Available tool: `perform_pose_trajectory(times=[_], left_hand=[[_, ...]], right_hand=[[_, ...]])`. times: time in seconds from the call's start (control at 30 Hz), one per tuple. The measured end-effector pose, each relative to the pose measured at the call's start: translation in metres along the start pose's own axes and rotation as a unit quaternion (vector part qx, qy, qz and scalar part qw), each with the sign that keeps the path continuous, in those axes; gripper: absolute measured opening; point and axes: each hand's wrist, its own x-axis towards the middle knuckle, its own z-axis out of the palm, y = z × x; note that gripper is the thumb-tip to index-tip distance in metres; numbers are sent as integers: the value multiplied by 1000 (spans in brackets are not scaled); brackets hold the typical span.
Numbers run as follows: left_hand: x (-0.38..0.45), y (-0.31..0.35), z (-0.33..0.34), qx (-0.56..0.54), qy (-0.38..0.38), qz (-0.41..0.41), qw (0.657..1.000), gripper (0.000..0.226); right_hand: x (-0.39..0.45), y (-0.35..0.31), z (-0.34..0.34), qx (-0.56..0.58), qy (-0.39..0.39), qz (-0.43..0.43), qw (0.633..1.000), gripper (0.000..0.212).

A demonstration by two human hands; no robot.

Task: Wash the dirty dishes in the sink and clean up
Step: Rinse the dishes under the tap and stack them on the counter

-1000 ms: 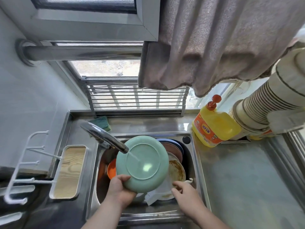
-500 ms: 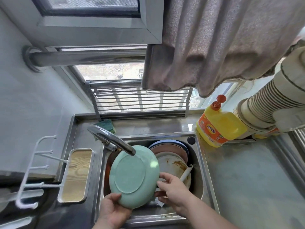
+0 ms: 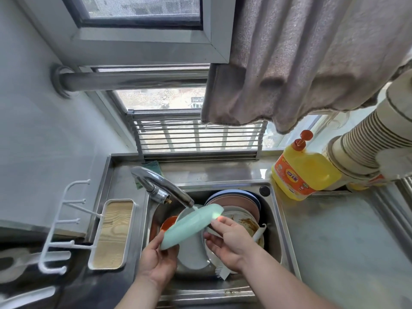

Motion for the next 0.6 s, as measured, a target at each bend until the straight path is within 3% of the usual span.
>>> perform_pose_trajectory(times=[0.17,0.33,0.5,0.6], left_hand=[[13,12,25,-5,0,18,1000,121],[17,14,56,55,88,3,995,68],[20,-5,74,114,55,-20,992,30],[22,-21,84,156,49,-24,986,22]], right_hand=[[17,-17,26,62,54,-19,996,19],[21,-27,20,80,66,-14,995,20],[9,-32,-16,132,91,-3,987,14],[-3,-32,-42,157,104,-4,982,11]])
